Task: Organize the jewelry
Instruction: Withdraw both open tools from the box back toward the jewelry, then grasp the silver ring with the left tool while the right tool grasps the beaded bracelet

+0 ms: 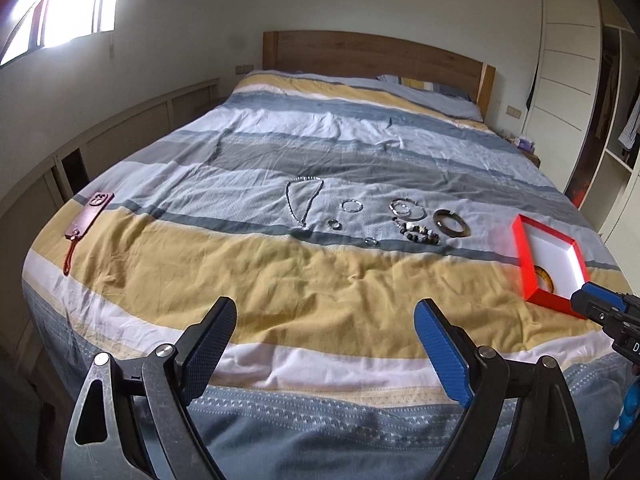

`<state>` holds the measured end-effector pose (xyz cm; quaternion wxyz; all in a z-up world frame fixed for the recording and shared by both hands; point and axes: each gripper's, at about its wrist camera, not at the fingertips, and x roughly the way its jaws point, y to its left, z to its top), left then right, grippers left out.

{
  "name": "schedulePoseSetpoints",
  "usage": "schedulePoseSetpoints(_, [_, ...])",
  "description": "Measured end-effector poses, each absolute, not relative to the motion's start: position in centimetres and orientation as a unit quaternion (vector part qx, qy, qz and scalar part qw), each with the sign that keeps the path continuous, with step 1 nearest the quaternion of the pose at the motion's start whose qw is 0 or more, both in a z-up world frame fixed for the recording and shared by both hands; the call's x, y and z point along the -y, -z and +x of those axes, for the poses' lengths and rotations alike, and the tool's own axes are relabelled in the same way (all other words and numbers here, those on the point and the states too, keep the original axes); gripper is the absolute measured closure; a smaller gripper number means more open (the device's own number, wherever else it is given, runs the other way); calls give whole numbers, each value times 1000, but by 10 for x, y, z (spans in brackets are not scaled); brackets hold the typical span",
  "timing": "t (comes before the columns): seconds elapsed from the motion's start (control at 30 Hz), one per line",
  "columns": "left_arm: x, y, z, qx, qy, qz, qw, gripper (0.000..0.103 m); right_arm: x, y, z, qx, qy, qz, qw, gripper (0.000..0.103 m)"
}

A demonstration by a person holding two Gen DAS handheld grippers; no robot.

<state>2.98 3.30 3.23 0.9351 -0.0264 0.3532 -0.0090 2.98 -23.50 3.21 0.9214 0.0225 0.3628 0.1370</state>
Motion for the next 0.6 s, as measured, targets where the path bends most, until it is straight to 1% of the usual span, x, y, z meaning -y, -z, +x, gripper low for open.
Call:
schedulePoseSetpoints(0.27, [-32, -1, 80, -395, 28, -40, 917, 15, 238, 4, 84, -397, -151, 32, 905, 66])
schedulePoseSetpoints(0.4, [-28, 9, 108, -408, 41, -39, 911, 22, 237, 19, 112, -407, -160, 33, 898, 66])
schedulePoseSetpoints(0.57, [-28, 21, 143, -422, 62, -45, 903, 25, 233, 36, 144, -417, -172, 36, 892, 66])
schedulePoseSetpoints(0.6, [-28, 23, 149, -425, 69, -47, 902, 28, 232, 41, 152, -419, -176, 37, 890, 66])
